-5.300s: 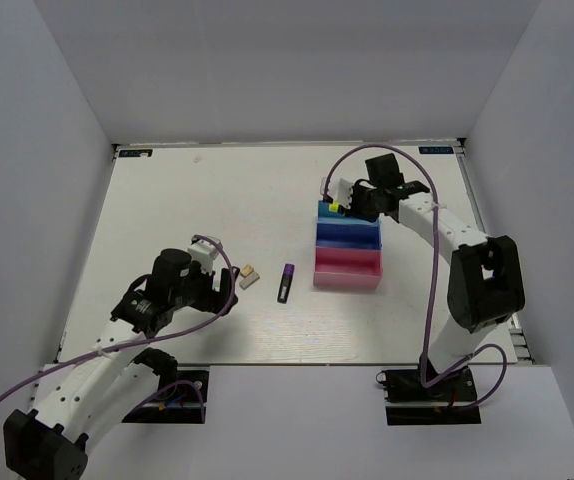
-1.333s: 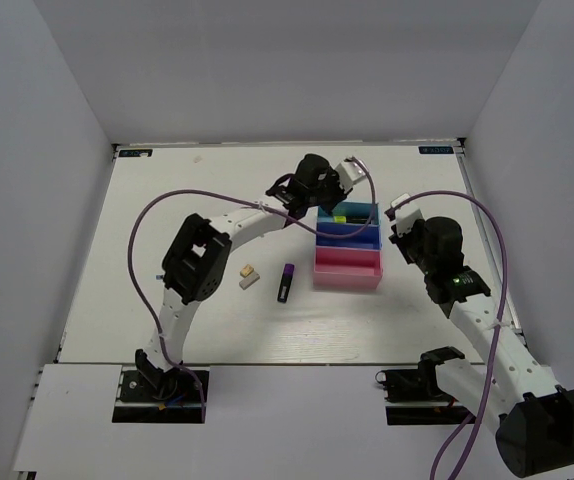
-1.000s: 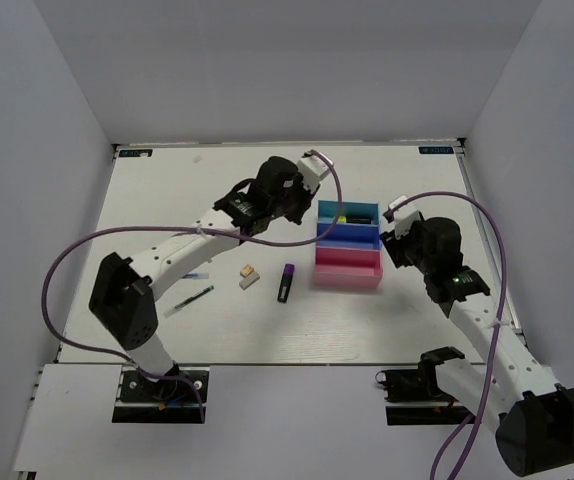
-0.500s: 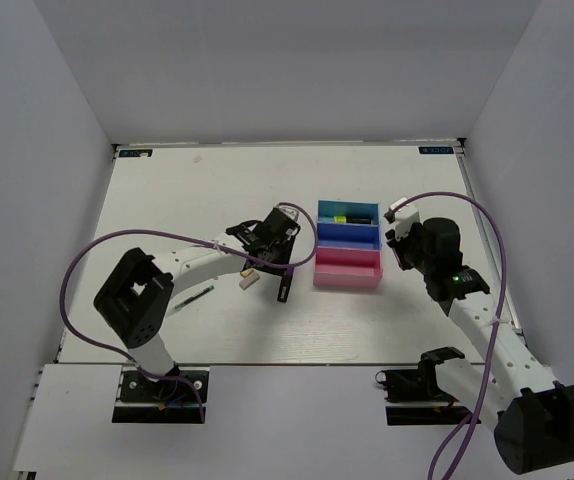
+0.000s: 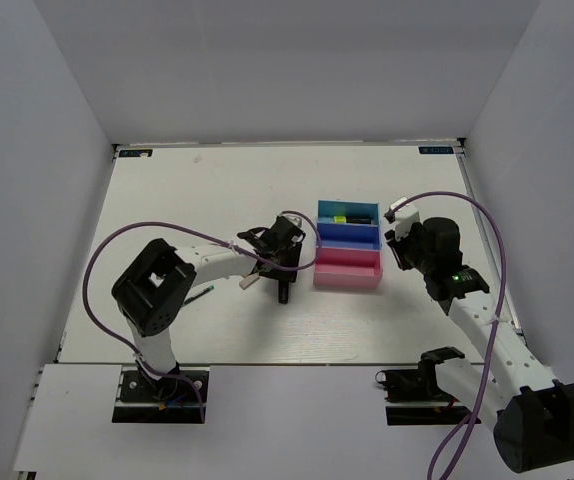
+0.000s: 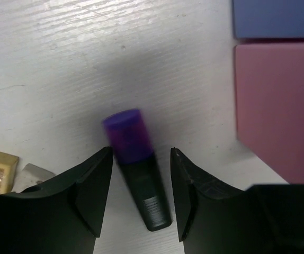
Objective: Sort the stationery into containers
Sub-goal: Pick up the stationery from the center of the board.
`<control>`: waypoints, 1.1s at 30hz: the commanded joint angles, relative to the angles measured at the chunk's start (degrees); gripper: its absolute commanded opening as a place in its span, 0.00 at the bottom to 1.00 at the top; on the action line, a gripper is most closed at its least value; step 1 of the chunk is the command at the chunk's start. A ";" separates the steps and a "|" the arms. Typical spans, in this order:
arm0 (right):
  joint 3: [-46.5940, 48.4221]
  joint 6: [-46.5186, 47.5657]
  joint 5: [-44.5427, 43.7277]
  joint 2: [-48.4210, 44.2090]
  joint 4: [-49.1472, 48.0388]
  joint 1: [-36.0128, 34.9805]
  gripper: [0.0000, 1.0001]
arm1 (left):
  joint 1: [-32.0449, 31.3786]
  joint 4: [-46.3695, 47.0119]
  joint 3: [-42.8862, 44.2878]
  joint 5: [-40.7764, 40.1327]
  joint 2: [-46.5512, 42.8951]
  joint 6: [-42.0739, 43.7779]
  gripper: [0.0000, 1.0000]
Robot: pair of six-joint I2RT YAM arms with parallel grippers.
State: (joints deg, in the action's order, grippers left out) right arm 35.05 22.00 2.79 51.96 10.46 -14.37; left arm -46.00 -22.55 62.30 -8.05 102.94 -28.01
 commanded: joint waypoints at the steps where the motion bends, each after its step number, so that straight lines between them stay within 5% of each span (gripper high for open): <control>1: 1.16 -0.11 0.20 0.15 -0.97 0.22 0.34 | -0.76 2.15 0.45 1.81 -0.37 -1.35 0.58; 20: 1.25 -0.11 0.29 -0.46 -0.62 0.40 0.34 | -5.76 -3.56 -4.29 -11.01 2.97 -2.40 0.56; 24: 1.16 -0.29 0.29 -0.72 -0.88 0.31 0.34 | -5.95 -3.38 -5.87 -12.95 3.41 -3.19 0.44; 31: 1.08 -0.38 0.73 -1.25 -0.97 0.92 0.34 | -6.21 -6.36 -3.07 -14.70 -0.80 -0.03 0.00; 33: 1.08 -0.46 0.82 -1.16 -0.97 0.92 0.41 | -6.56 -8.12 -0.17 -16.98 -4.75 2.15 0.00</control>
State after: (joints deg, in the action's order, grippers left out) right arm 35.05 21.87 2.94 51.83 10.46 -13.82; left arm -52.16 -22.70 60.49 -21.89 102.32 -29.17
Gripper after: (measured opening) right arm 0.380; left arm 0.418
